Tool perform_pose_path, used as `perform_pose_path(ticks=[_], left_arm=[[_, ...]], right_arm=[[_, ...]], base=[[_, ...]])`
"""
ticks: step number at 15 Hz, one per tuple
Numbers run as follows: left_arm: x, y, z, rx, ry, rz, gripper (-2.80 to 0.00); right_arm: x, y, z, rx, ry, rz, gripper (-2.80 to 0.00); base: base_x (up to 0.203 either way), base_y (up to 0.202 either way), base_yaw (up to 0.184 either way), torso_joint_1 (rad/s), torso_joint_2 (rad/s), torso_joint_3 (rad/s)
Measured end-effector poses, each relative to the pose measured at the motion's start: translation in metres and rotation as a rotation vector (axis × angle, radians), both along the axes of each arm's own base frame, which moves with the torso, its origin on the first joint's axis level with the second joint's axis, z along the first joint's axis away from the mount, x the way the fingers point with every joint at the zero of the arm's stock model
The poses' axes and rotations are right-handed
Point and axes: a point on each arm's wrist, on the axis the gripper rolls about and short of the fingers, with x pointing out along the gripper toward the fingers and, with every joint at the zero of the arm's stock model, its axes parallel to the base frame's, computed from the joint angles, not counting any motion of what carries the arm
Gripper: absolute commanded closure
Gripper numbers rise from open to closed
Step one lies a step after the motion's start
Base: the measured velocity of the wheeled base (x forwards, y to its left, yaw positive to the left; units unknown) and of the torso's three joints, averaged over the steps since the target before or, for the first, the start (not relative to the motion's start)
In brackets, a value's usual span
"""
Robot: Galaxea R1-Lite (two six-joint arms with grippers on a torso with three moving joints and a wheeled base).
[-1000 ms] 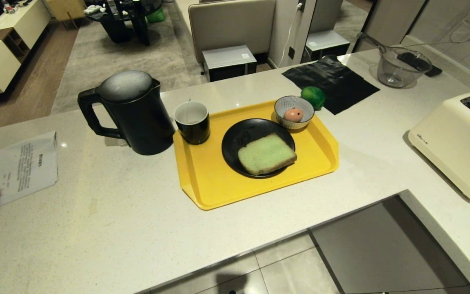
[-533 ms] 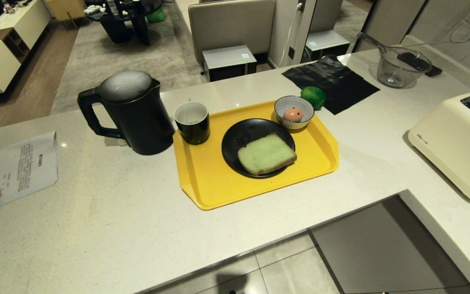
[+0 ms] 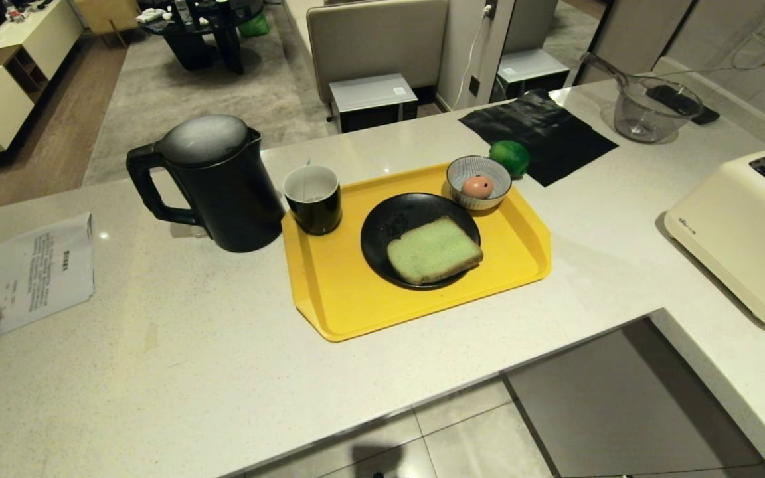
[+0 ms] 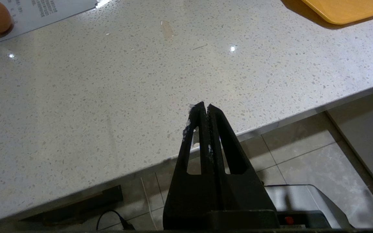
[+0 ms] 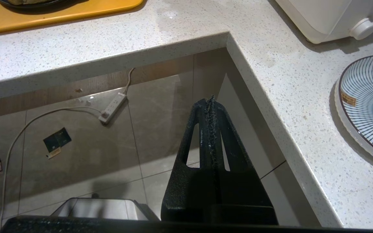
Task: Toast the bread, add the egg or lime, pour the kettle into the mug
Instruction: Pick up the kettle
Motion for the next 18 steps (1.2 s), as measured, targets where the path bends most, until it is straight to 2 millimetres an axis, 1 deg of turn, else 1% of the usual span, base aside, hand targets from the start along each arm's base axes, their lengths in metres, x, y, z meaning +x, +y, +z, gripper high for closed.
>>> perform_pose_path(ticks=[4,5,6,7,10,11,12,13,14,15,17,18], left_arm=[[0.0,0.0,0.001,0.017,-0.003,0.004,0.0],[-0.001,0.0,0.005,0.022,-0.013,0.009,0.0],[-0.006,0.0,0.018,0.025,-0.05,0.014,0.0],[-0.012,0.0,0.035,0.028,-0.084,0.019,0.0],[-0.035,0.001,0.106,0.03,-0.191,0.029,0.0],[-0.037,0.001,0.131,0.029,-0.204,0.03,0.0],[-0.035,0.001,0.156,0.028,-0.211,0.031,0.0],[-0.03,0.001,0.177,0.026,-0.204,0.034,0.0],[-0.02,0.001,0.197,0.026,-0.192,0.035,0.0],[-0.009,0.001,0.213,0.027,-0.174,0.036,0.0],[0.019,0.001,0.236,0.028,-0.124,0.036,0.0],[0.035,0.001,0.244,0.026,-0.092,0.038,0.0]], right_arm=[[0.0,0.0,0.0,0.0,0.0,0.001,0.0],[0.0,0.0,0.0,0.0,0.0,0.0,0.0],[0.0,0.0,0.0,0.0,0.0,0.0,0.0],[0.0,0.0,0.0,0.0,0.0,0.0,0.0],[0.0,0.0,0.0,0.0,0.0,0.0,0.0],[0.0,0.0,0.0,0.0,0.0,0.0,0.0],[0.0,0.0,0.0,0.0,0.0,0.0,0.0],[0.0,0.0,0.0,0.0,0.0,0.0,0.0],[0.0,0.0,0.0,0.0,0.0,0.0,0.0],[0.0,0.0,0.0,0.0,0.0,0.0,0.0],[0.0,0.0,0.0,0.0,0.0,0.001,0.0],[0.0,0.0,0.0,0.0,0.0,0.0,0.0]], base=[[0.0,0.0,0.0,0.0,0.0,0.0],[0.0,0.0,0.0,0.0,0.0,0.0],[0.0,0.0,0.0,0.0,0.0,0.0],[0.0,0.0,0.0,0.0,0.0,0.0],[0.0,0.0,0.0,0.0,0.0,0.0],[0.0,0.0,0.0,0.0,0.0,0.0],[0.0,0.0,0.0,0.0,0.0,0.0],[0.0,0.0,0.0,0.0,0.0,0.0],[0.0,0.0,0.0,0.0,0.0,0.0],[0.0,0.0,0.0,0.0,0.0,0.0],[0.0,0.0,0.0,0.0,0.0,0.0],[0.0,0.0,0.0,0.0,0.0,0.0]])
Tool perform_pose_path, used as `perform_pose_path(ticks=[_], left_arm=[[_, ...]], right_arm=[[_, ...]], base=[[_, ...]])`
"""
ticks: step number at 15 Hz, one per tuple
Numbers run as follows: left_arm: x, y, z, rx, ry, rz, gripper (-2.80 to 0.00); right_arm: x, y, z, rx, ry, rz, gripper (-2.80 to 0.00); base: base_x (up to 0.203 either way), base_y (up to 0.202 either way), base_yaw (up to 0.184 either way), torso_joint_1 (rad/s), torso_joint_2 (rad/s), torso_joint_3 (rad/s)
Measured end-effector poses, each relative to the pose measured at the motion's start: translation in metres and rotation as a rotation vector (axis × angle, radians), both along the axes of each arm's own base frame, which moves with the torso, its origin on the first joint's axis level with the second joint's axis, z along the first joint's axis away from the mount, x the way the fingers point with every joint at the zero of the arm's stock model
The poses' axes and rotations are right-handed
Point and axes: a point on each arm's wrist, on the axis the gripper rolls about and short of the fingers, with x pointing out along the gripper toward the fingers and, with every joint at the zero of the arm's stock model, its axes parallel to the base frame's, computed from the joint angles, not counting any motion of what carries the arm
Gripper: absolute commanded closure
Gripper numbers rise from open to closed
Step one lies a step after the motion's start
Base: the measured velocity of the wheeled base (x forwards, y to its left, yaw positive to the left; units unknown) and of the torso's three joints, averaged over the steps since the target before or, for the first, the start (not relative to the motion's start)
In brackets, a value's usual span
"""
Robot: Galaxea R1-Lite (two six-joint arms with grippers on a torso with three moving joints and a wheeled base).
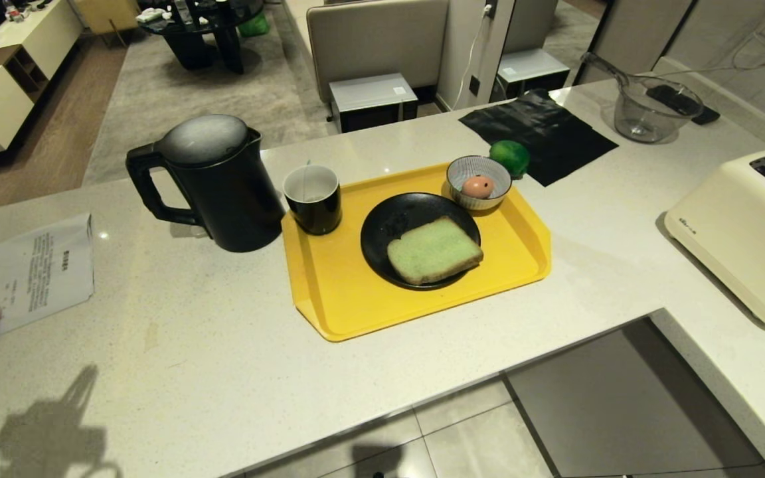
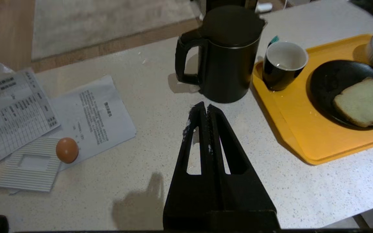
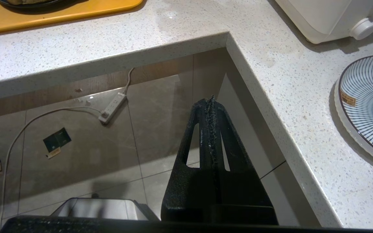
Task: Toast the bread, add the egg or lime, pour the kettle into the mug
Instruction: Pick up the kettle
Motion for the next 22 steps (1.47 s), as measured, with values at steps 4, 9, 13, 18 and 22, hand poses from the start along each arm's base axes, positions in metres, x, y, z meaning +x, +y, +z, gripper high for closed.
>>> perform_pose_path(ticks=[4,9,13,18,22], left_arm=[[0.062,0.003,0.015,-0.013,0.105,0.019,0.0],[0.096,0.005,-0.01,-0.094,0.403,-0.062,0.0],[0.108,0.012,-0.023,-0.108,0.471,-0.026,0.0],[0.132,0.024,-0.04,-0.109,0.482,0.029,0.0],[0.153,0.033,-0.052,-0.09,0.461,0.034,-2.8]], right_arm=[[0.0,0.0,0.0,0.0,0.0,0.0,0.0],[0.0,0.0,0.0,0.0,0.0,-0.001,0.0],[0.0,0.0,0.0,0.0,0.0,0.0,0.0],[0.0,0.0,0.0,0.001,0.0,0.0,0.0],[0.0,0.0,0.0,0.0,0.0,0.0,0.0]], base=[[0.0,0.0,0.0,0.0,0.0,0.0],[0.0,0.0,0.0,0.0,0.0,0.0],[0.0,0.0,0.0,0.0,0.0,0.0],[0.0,0.0,0.0,0.0,0.0,0.0],[0.0,0.0,0.0,0.0,0.0,0.0]])
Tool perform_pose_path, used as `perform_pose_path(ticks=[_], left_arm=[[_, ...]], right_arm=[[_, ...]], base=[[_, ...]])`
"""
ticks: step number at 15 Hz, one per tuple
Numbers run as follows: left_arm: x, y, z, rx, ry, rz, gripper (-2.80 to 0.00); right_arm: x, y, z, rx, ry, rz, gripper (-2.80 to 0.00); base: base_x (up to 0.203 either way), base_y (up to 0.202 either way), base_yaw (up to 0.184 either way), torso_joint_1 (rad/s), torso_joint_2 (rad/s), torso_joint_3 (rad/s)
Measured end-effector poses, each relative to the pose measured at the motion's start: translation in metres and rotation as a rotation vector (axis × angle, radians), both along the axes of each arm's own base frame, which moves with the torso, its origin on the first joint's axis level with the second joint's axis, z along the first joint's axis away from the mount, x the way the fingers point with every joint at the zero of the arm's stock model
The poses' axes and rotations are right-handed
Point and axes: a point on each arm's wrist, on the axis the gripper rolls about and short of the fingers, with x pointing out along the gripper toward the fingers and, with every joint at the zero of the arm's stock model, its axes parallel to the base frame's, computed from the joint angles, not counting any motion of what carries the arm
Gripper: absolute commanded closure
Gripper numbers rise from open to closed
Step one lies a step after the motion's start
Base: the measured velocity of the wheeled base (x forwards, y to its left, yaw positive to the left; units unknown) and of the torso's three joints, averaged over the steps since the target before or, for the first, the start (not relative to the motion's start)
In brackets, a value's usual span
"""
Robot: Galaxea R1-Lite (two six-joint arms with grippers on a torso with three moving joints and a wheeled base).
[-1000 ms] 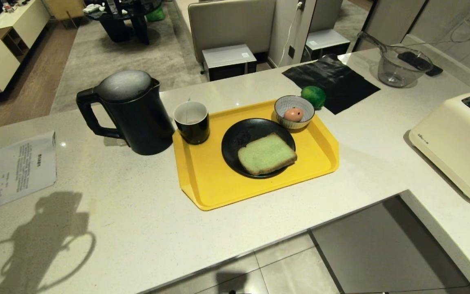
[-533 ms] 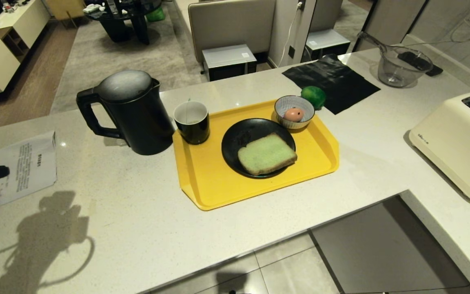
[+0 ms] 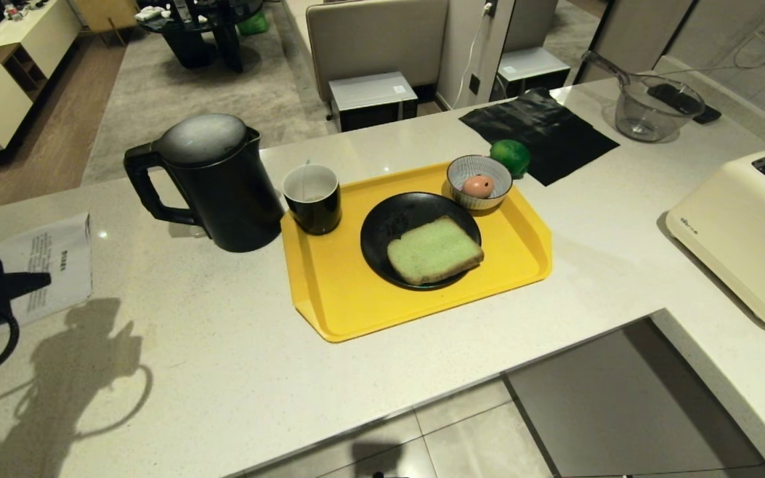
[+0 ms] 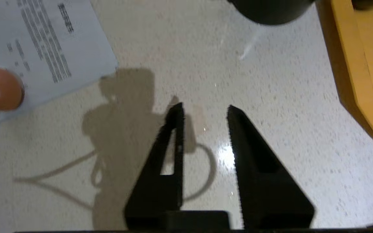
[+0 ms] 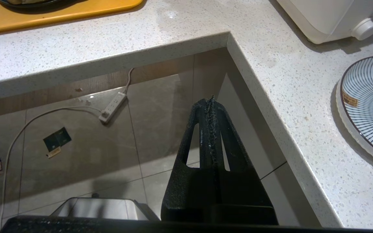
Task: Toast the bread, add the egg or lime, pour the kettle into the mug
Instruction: Pick up the kettle
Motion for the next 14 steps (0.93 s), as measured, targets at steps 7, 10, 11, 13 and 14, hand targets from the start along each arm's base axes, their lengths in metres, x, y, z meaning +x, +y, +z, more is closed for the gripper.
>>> perform_pose_path(ticks=[7,10,11,13,14], left_arm=[[0.022,0.013,-0.028,0.044,0.05,0.016,-2.8],[0.027,0.016,-0.032,0.143,0.072,0.013,-2.8],[0.029,0.017,-0.032,0.173,0.074,0.003,-2.8],[0.035,0.019,-0.03,0.205,0.041,0.001,-2.8],[0.039,0.022,-0.029,0.208,0.007,0.011,-2.8]], right_arm=[[0.0,0.0,0.0,0.0,0.0,-0.001,0.0],[0.0,0.0,0.0,0.0,0.0,-0.001,0.0],[0.0,0.0,0.0,0.0,0.0,-0.001,0.0],[0.0,0.0,0.0,0.0,0.0,-0.001,0.0],[0.0,0.0,0.0,0.0,0.0,0.0,0.0]], base=[[0.0,0.0,0.0,0.0,0.0,0.0],[0.0,0.0,0.0,0.0,0.0,0.0],[0.0,0.0,0.0,0.0,0.0,0.0],[0.0,0.0,0.0,0.0,0.0,0.0],[0.0,0.0,0.0,0.0,0.0,0.0]])
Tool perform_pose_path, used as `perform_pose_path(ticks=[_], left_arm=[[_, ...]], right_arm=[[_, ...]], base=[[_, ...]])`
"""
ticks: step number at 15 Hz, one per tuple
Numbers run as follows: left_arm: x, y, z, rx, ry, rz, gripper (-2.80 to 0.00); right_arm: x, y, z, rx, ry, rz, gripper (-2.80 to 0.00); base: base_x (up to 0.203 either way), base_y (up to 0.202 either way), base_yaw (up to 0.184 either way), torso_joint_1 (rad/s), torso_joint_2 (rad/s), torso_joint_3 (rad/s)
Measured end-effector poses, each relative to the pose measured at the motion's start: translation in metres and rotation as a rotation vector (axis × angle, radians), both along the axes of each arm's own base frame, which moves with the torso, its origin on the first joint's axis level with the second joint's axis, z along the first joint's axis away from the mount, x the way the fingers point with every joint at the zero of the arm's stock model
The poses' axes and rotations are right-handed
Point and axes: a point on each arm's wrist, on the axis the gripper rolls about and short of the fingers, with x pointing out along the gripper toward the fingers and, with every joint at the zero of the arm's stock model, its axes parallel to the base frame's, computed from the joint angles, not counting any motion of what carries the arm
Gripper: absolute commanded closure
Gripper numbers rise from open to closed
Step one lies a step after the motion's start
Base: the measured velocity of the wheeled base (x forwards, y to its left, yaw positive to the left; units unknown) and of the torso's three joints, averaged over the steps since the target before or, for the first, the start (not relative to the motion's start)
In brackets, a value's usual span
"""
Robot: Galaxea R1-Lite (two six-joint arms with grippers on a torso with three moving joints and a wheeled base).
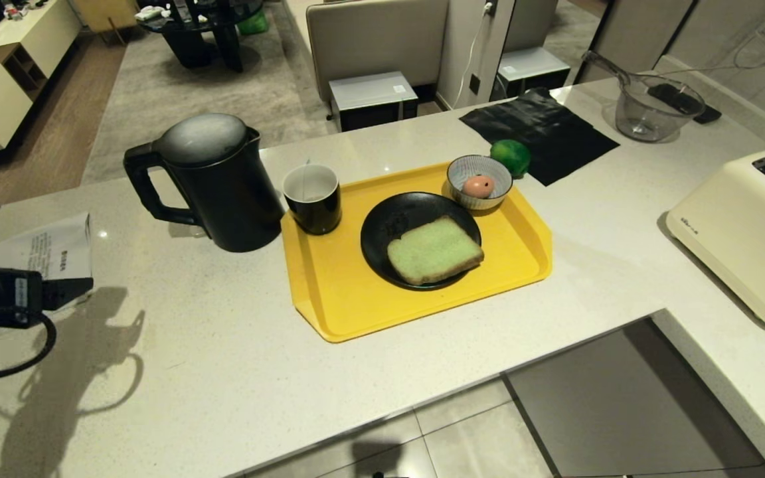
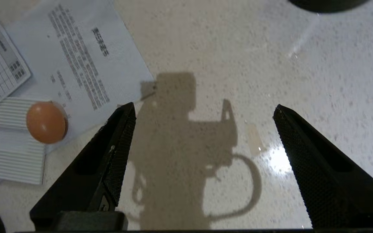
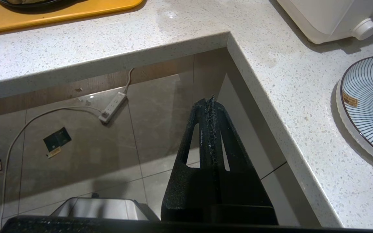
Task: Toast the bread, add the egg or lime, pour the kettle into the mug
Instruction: Pick up the kettle
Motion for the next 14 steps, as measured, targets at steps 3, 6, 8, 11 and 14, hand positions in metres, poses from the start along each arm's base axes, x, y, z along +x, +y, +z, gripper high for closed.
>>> perform_pose_path(ticks=[3,6,8,11,14], left_arm=[[0.006,0.007,-0.011,-0.044,-0.025,-0.05,-2.8],[0.024,0.021,-0.019,-0.071,-0.087,-0.115,-2.8],[0.041,0.033,-0.022,-0.059,-0.159,-0.139,-2.8],[0.069,0.053,-0.02,-0.035,-0.247,-0.182,-2.8],[0.09,0.062,-0.019,-0.018,-0.305,-0.233,-2.8]], right_arm=[[0.0,0.0,0.0,0.0,0.0,0.0,0.0],[0.0,0.0,0.0,0.0,0.0,0.0,0.0],[0.0,0.0,0.0,0.0,0.0,0.0,0.0],[0.0,0.0,0.0,0.001,0.0,0.0,0.0],[0.0,0.0,0.0,0.0,0.0,0.0,0.0]], base=[[0.0,0.0,0.0,0.0,0.0,0.0],[0.0,0.0,0.0,0.0,0.0,0.0],[0.0,0.0,0.0,0.0,0.0,0.0],[0.0,0.0,0.0,0.0,0.0,0.0],[0.0,0.0,0.0,0.0,0.0,0.0]])
